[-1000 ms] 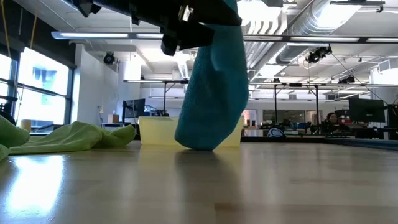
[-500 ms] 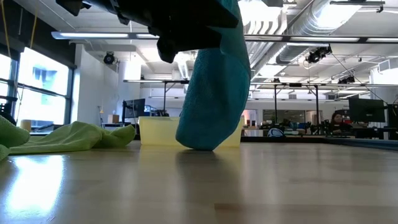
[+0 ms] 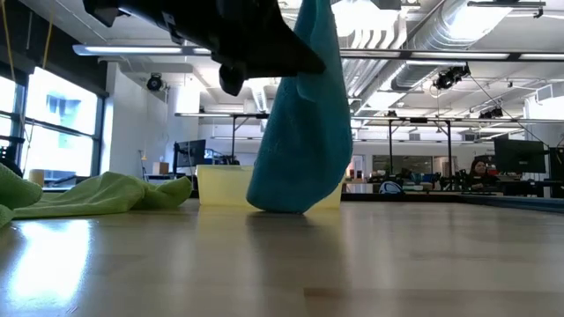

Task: Roll microfiber towels into tight, uniform cylinder then place into a basket
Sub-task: Roll the blue microfiber towel

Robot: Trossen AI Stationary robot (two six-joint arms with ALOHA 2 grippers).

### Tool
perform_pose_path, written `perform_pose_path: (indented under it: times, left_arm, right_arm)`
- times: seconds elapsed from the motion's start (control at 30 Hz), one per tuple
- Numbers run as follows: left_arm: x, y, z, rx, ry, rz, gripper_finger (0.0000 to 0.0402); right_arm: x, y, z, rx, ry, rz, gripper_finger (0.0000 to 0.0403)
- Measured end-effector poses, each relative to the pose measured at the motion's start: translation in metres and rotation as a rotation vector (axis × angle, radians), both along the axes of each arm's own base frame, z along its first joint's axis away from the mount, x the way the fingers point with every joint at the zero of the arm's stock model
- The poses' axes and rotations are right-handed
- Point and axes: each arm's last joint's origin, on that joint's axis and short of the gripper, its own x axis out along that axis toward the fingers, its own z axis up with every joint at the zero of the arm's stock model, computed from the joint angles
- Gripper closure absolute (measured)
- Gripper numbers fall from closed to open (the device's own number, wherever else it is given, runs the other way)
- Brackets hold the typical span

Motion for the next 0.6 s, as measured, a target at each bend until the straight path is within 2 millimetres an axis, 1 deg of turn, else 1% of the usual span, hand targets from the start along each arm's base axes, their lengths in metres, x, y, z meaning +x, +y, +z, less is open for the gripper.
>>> perform_pose_path:
  times: [0.13,0.27,0.43,0.6]
  left_arm:
    - [-0.004,-0.01,0.0,0.019,-0.007,0.06,0.0396]
    - [-0.012,-0.022,0.008,0.126,-0.015,0.125,0.04]
    - [-0.025,-0.034,0.026,0.316,-0.007,0.19,0.04]
    - [-0.04,-0.041,0.047,0.449,-0.005,0.278,0.0401]
  right_arm:
    - [-0.006,-0.001,-0.011,0.002,0.12,-0.015,0.0402]
    - [-0.017,-0.003,-0.025,0.062,0.27,-0.069,0.0402]
    - [-0.028,0.002,-0.035,0.165,0.397,-0.067,0.0402]
    - [-0.035,0.015,-0.038,0.213,0.464,0.018,0.0402]
